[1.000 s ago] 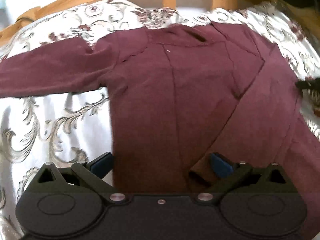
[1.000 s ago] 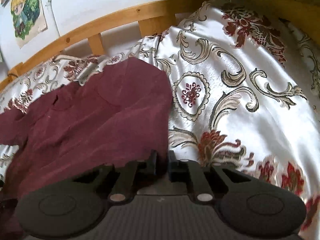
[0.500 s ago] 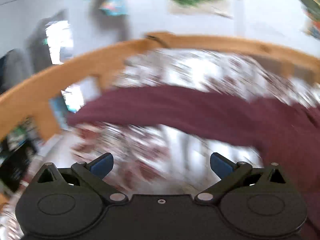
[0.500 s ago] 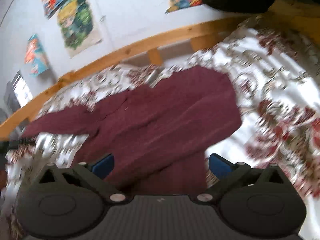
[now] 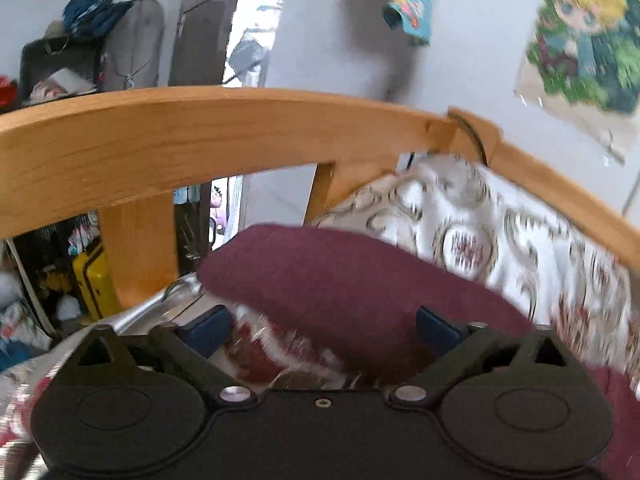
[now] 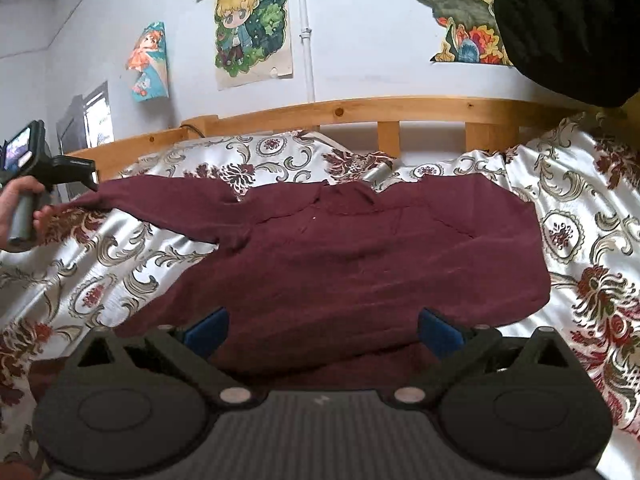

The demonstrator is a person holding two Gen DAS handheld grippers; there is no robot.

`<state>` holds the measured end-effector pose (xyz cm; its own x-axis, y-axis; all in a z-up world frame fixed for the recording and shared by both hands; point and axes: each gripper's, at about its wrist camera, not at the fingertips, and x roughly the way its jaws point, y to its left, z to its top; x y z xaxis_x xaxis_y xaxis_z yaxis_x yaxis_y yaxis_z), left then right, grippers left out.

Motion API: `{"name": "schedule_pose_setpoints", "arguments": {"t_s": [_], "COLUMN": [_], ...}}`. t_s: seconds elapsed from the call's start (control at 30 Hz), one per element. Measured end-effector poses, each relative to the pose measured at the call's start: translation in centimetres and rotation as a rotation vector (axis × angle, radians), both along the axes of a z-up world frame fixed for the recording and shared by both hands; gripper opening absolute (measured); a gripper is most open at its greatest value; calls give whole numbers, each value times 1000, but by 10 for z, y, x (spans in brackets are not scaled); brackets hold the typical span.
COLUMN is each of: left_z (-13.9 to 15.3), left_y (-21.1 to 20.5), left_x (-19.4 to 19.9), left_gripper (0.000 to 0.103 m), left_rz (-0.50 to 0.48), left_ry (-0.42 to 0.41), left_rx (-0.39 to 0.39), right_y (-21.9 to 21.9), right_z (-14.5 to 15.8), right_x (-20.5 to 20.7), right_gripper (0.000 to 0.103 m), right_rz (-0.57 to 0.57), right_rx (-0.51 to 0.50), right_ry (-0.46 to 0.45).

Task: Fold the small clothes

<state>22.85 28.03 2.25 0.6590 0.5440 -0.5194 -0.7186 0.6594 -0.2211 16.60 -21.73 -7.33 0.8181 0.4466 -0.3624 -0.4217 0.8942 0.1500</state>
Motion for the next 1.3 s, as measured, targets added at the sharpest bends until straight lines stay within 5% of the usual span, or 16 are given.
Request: {"name": "schedule_pose_setpoints", "arguments": {"t_s": [0.03, 0.17, 0.23, 0.47, 0.67, 0.73, 0.97, 1.13, 1.3], "left_z": [0, 4, 6, 31, 53, 54, 34, 4, -33], "left_y": [0, -7, -18, -76, -168, -197, -284, -334, -357], "left_x": [4, 14, 13, 8, 9, 9, 7, 4, -7], "left_gripper": [76, 16, 11, 9, 9, 9, 9, 9, 10], "left_rz": [16, 3, -9, -93, -400, -509, -884, -1152, -1299], "left_ry": [-6, -24, -32, -130, -244, -274, -328, -296, -204], "left_rx": [-6, 51, 114, 334, 617, 654, 700, 647, 568], "right_y": [-1, -5, -6, -12, -21, -24, -34, -61, -83], "right_z": [-1, -5, -7, -7, -2, -1, 0, -1, -1], "right_x": [0, 3, 6, 8, 9, 10, 17, 23, 30], "right_gripper": [103, 103, 103, 103, 103, 103, 103, 103, 103], "right_rz": [5, 10, 13, 8, -23, -48, -307, -419, -494], "right_rx": [7, 24, 32, 60, 81, 79, -85, -35, -24], "right_ry": [7, 31, 54, 79, 63, 54, 29, 41, 42]}}
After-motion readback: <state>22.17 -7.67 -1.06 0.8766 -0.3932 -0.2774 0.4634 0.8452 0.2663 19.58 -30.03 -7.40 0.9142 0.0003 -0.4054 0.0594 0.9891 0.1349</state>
